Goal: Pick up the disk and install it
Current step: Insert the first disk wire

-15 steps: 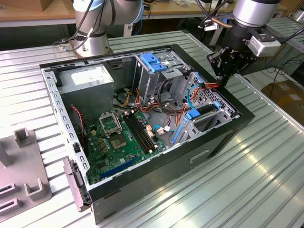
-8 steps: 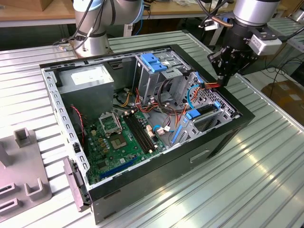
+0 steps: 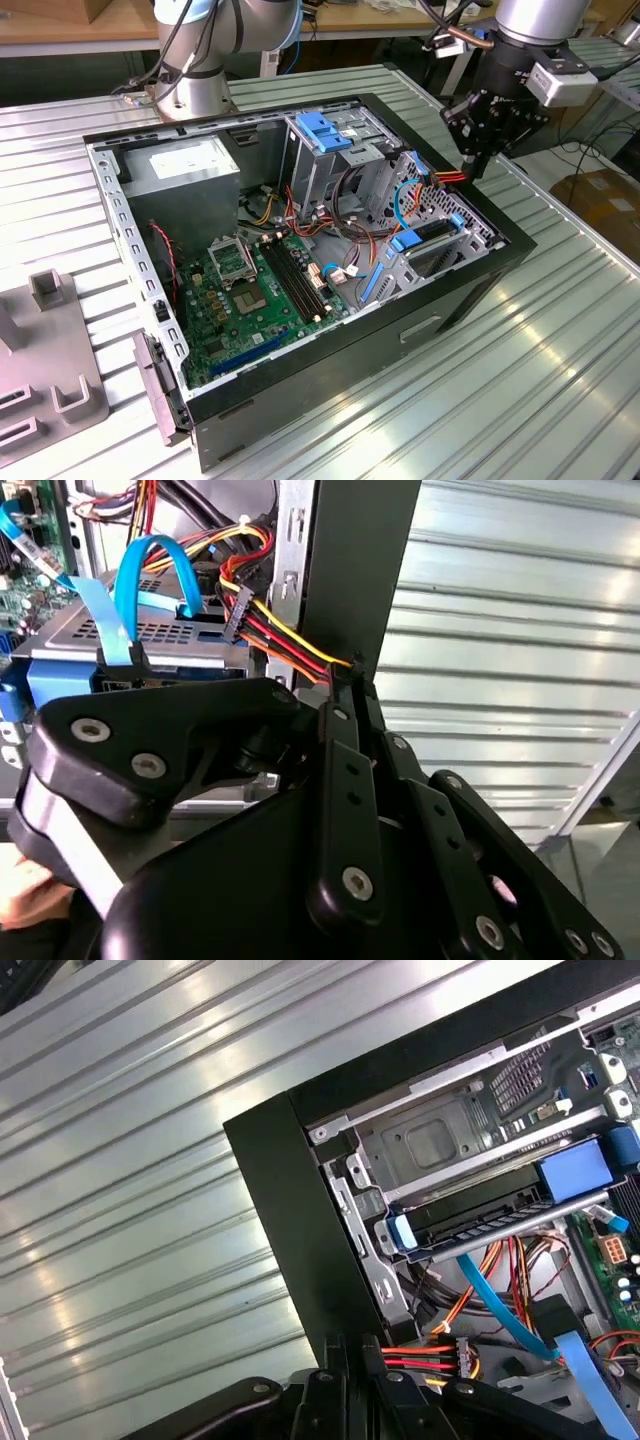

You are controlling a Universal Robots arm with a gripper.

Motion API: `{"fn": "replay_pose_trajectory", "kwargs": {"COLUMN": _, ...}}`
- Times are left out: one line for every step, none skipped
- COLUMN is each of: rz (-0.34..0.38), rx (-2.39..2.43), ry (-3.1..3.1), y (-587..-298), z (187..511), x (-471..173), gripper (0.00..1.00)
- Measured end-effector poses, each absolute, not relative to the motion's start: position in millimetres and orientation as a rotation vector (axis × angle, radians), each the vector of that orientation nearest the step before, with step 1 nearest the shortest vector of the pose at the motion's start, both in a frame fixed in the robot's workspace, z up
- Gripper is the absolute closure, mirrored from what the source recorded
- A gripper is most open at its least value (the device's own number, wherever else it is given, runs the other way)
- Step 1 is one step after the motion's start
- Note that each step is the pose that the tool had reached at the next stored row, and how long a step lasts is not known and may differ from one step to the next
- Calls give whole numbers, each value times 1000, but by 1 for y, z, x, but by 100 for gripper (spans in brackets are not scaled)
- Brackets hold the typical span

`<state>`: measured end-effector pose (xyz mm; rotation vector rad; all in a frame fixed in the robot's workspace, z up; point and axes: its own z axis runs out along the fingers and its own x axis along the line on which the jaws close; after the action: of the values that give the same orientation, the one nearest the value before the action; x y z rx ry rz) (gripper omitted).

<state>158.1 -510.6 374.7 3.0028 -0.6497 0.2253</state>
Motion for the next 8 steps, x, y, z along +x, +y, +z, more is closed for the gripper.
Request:
{"fn": "replay_pose_trajectory", "kwargs": {"rz": 224, "rx": 2996, "ry": -674, "y": -511, "z": 375, "x": 158, "gripper": 83}}
{"fn": "replay_pose_trajectory", "kwargs": {"rz": 224, "rx": 2990, "ry": -697, "y": -511, "z": 375, "x": 158, "gripper": 83}}
{"fn": "replay_pose_trajectory", "kwargs": {"rz": 223, "rx": 2984, "ry": -719, "y": -511, "z": 375, "x": 158, "gripper": 83}}
{"fn": "replay_pose_trajectory", "kwargs": {"rz": 222, "rx": 2976, "ry": -745, "y": -511, "z": 375, "x": 158, "gripper": 83}}
{"fn": "replay_pose_trajectory", "kwargs": {"rz": 221, "rx": 2970, "ry": -765, "y": -511, "z": 375, "x": 158, "gripper": 83}}
{"fn": "replay_pose_trajectory", "kwargs": {"rz": 220, "rx": 2961, "ry": -794, "y": -511, "z": 375, "x": 158, "gripper": 83}}
{"fn": "replay_pose_trajectory", "kwargs": {"rz": 218, "rx": 2947, "ry": -836, "y": -511, "z": 374, "x": 158, "gripper": 83}}
{"fn": "replay_pose_trajectory", "kwargs": {"rz": 217, "rx": 2934, "ry": -874, "y": -511, "z": 374, "x": 158, "gripper": 83}}
